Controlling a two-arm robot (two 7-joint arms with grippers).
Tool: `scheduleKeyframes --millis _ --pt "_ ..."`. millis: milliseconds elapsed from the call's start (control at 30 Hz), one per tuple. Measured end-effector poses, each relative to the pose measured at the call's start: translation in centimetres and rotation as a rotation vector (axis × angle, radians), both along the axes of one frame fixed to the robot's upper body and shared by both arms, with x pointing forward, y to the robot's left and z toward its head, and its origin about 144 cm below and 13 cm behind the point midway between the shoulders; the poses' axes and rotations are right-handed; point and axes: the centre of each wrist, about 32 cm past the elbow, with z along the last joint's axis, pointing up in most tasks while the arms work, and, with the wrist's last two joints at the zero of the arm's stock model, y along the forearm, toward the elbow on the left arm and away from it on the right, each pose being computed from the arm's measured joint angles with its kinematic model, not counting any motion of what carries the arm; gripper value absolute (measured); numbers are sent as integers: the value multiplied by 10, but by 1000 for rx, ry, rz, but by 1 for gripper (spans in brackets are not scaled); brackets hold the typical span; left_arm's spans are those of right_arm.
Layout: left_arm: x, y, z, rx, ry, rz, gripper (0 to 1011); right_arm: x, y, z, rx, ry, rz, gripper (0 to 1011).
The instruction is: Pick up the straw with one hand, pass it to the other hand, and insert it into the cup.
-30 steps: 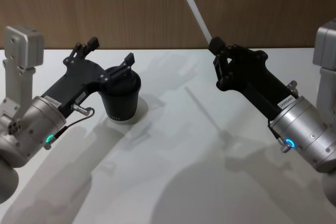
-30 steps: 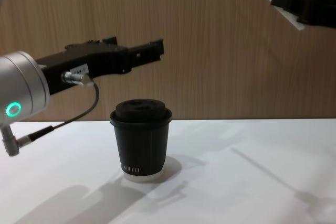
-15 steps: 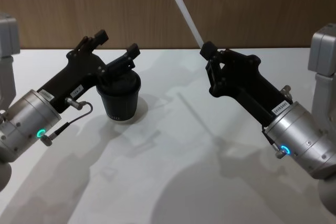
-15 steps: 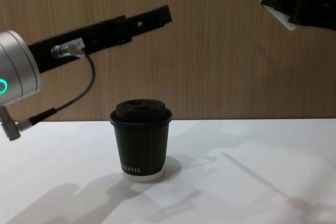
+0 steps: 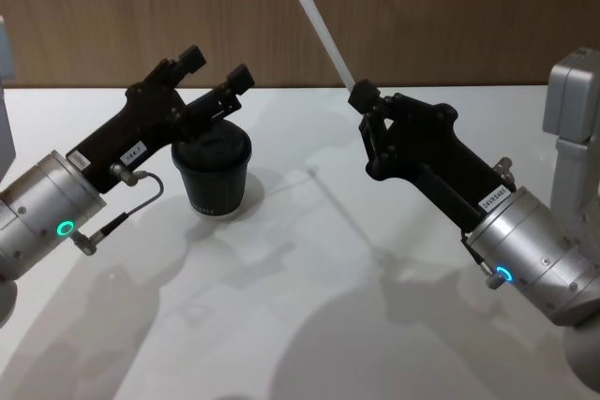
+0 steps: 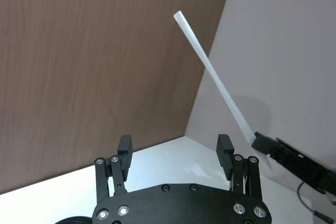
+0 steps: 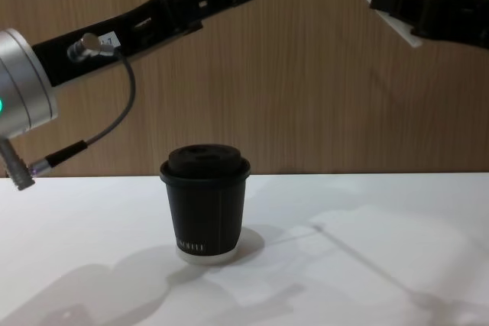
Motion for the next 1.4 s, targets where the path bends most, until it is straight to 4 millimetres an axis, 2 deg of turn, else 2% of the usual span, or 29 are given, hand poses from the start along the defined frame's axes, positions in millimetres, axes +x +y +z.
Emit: scheduleKeyframes --millis 700,1400 --pt "20 -3 7 -61 10 -181 1003 -1 1 0 1 2 6 0" --pt "45 -17 5 -158 8 -332 1003 -1 2 0 1 3 7 0"
